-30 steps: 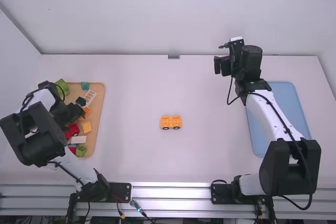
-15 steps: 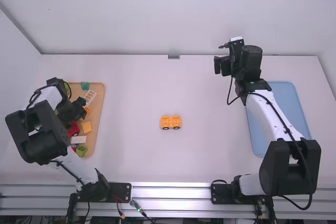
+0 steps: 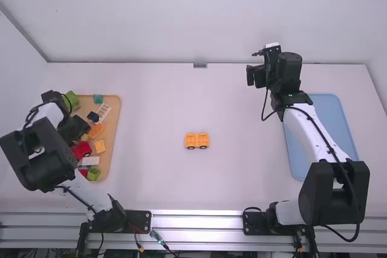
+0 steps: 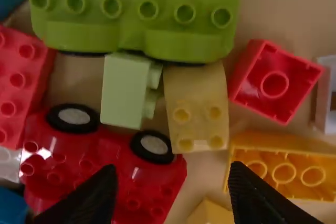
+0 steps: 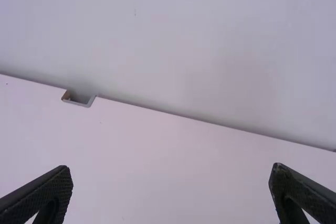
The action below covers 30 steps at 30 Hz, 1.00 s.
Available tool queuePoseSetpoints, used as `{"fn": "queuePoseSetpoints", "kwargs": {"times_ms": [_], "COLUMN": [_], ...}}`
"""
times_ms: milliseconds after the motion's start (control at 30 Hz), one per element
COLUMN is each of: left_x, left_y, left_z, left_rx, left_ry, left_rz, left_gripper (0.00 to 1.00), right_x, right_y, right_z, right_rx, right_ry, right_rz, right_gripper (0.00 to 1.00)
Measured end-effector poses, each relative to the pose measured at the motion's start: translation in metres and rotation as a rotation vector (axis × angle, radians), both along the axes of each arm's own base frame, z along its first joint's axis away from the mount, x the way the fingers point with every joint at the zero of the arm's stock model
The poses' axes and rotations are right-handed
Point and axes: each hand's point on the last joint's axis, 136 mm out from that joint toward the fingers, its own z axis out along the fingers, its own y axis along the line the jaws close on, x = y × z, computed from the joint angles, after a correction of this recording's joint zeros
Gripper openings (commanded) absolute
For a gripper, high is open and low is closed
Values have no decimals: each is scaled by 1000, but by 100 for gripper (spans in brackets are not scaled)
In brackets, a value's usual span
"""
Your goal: Assemble lego blocks to make yellow taxi
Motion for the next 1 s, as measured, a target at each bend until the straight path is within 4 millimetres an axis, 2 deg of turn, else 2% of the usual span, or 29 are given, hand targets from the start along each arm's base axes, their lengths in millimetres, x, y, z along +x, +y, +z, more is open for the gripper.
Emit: {"fn": "queuePoseSetpoints", "kwargs": {"times_ms": [233,500,667,800,1000], "left_x": [9,10,18,16,12], "left_y": [5,5,12,10,7], "left_z": [5,5,3,1,-1], "left_rx": [18,18,37,31,19], "left_ry": [-32,-34,-65,-59,-47], "left_rz": [-21,-12,-1,8,23], "left_gripper": [56,49,49,51,48], "right_x": [0,-1,-1,-1,-1], "right_y": [0,0,0,0,0], "right_z": [-1,-2,-1,-1,-2], "right_rx": [1,0,-1,-2,0], "right_ry": [3,7,6,6,7], "right_rz": [-1,-1,0,0,-1], "right_gripper": [99,99,99,99,99]}}
